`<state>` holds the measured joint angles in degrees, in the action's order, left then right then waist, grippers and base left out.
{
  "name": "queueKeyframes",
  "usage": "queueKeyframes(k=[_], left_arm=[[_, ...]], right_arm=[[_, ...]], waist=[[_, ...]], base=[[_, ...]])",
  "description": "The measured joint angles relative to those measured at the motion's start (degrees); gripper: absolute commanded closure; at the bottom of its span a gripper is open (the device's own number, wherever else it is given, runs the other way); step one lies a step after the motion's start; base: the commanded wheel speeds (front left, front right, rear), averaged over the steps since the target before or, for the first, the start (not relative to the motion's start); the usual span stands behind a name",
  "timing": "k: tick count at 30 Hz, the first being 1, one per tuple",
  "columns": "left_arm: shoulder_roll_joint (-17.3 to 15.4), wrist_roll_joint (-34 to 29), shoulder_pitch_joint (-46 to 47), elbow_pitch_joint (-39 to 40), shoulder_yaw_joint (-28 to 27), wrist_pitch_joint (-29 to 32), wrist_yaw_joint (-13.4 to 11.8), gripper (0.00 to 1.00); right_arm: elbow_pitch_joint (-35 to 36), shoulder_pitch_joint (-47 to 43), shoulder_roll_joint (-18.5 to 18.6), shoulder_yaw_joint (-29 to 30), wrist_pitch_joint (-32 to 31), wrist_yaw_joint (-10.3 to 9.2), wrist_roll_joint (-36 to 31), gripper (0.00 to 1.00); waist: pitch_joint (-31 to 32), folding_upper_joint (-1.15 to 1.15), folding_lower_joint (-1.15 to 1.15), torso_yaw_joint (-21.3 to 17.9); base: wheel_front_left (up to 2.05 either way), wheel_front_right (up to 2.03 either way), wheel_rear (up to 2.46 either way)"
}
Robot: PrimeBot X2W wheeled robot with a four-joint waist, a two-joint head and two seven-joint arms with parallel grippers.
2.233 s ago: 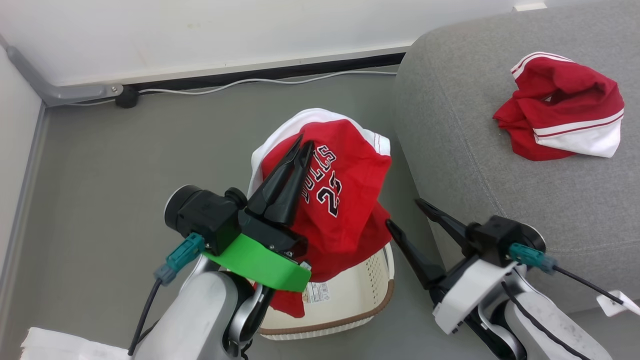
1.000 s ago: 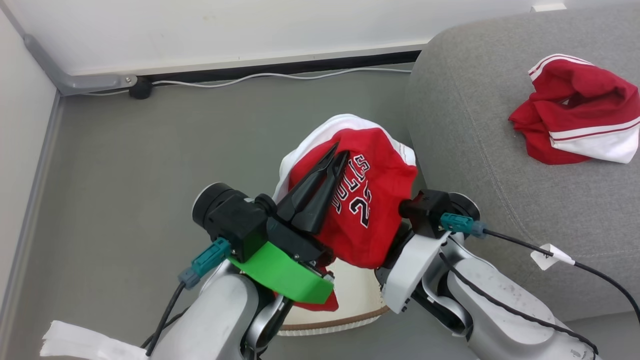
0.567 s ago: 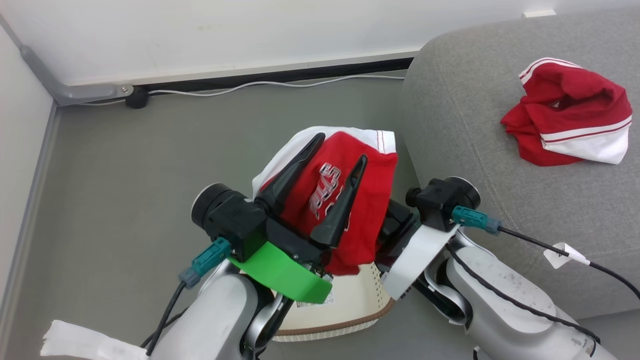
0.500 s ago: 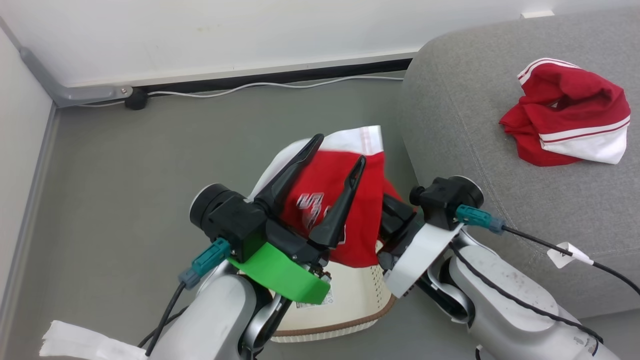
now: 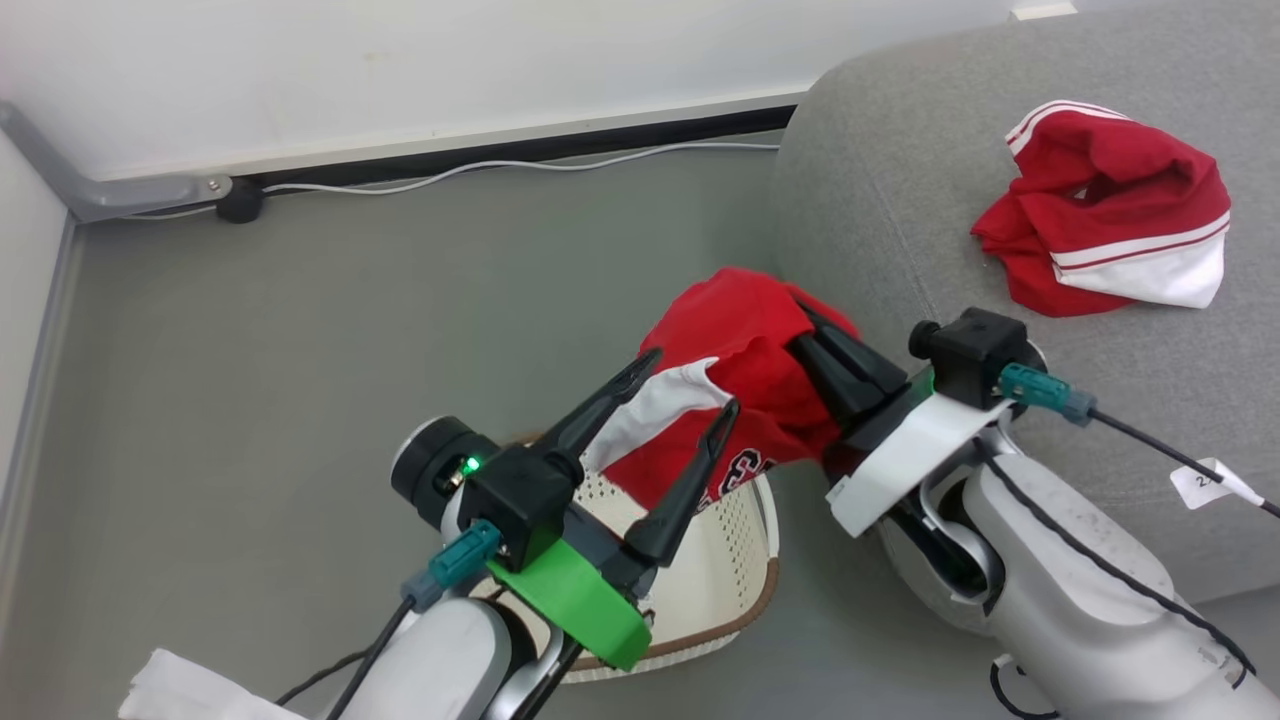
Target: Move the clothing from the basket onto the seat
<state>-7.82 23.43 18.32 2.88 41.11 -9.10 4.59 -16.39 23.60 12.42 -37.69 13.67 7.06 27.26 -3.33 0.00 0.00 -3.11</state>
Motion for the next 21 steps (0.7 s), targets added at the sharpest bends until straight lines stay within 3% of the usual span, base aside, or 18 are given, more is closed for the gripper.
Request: queueKeyframes(k=[21], left_arm=[[-2.23,-0.71,-1.96,-0.04,1.44,1.51,-0.09,0.0]], right_arm=[[-1.05,3.36,0.68,8.69,0.66,-1.2,1.07,1.0]], waist=[[-2.89,0.0,0.0,-7.44]], base=[[0.0,0.0,0.0]])
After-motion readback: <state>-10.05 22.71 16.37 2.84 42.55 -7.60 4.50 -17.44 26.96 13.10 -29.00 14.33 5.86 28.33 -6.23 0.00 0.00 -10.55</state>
